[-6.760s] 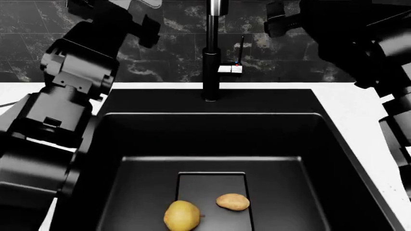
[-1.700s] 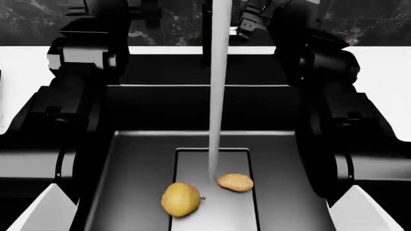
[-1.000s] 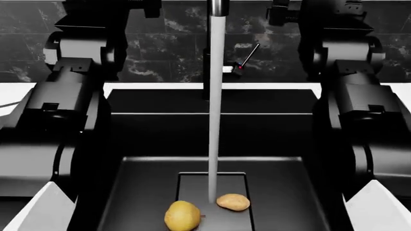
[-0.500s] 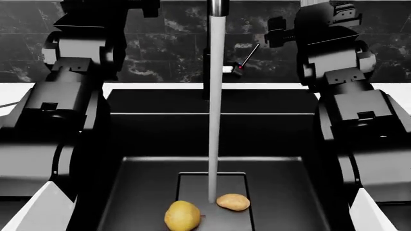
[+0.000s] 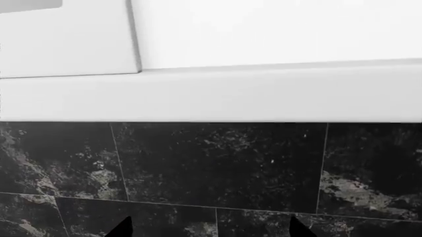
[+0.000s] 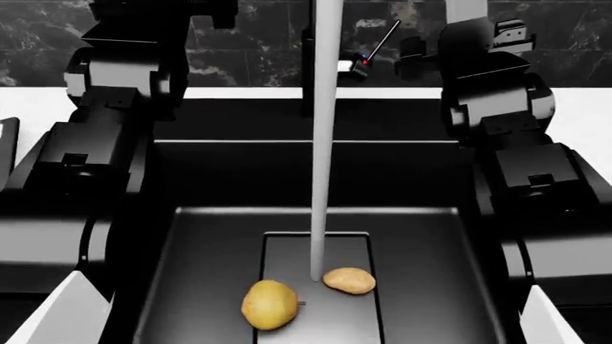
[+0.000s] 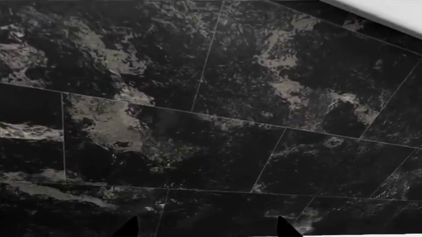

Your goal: Pick up the fruits and vegetables and place them in the sink. Turn on the sink faucet to wash them. Then turn the sink off and put them in the tray.

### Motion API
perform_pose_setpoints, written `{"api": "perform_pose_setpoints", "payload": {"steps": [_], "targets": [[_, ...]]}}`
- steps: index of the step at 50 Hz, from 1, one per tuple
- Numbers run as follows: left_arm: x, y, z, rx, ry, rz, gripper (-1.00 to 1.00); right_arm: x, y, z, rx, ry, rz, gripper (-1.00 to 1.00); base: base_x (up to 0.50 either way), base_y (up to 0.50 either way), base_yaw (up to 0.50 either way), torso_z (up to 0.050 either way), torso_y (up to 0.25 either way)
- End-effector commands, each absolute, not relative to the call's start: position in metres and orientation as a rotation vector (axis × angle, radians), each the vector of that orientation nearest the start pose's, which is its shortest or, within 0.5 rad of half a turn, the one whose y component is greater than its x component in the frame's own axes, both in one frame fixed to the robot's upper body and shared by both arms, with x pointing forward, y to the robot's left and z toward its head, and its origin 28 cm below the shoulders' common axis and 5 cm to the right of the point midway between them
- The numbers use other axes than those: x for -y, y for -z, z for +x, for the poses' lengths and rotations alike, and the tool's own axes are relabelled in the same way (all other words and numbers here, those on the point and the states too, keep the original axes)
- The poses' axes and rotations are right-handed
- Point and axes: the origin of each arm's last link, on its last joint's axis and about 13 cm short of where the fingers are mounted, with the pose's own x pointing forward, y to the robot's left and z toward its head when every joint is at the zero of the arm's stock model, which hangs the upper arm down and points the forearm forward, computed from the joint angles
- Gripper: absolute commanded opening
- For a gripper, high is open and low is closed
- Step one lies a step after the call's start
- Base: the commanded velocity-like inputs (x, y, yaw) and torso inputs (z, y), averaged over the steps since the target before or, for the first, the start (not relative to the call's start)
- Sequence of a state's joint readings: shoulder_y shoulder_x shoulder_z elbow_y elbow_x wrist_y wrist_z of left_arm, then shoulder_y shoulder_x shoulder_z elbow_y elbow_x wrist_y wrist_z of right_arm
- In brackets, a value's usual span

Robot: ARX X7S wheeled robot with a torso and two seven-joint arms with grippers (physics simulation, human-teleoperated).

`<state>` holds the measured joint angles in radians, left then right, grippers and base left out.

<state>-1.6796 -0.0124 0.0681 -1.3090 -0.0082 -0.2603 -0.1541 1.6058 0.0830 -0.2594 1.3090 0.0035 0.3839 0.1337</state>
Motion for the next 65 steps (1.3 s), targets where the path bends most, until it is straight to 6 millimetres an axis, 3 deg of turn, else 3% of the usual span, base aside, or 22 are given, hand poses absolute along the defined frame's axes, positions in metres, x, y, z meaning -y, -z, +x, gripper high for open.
{"api": "perform_pose_setpoints", "payload": {"steps": [1,23,65], "targets": [[-0.210,-0.329,0.437,0.120,-0.167,0.042,1.00,0.137,-0.289,0.435,-0.076,0.251,-0.247,1.00,0.00,0.00,0.00,0.000,0.000],[-0.212,-0.328,0.437,0.119,-0.163,0.034,1.00,0.109,-0.279,0.437,-0.071,0.115,-0.188,1.00,0.00,0.00,0.00,0.000,0.000],[-0.211,-0.326,0.437,0.114,-0.152,0.030,1.00,0.086,-0.295,0.441,0.108,-0.148,-0.087,1.00,0.00,0.00,0.00,0.000,0.000]]}}
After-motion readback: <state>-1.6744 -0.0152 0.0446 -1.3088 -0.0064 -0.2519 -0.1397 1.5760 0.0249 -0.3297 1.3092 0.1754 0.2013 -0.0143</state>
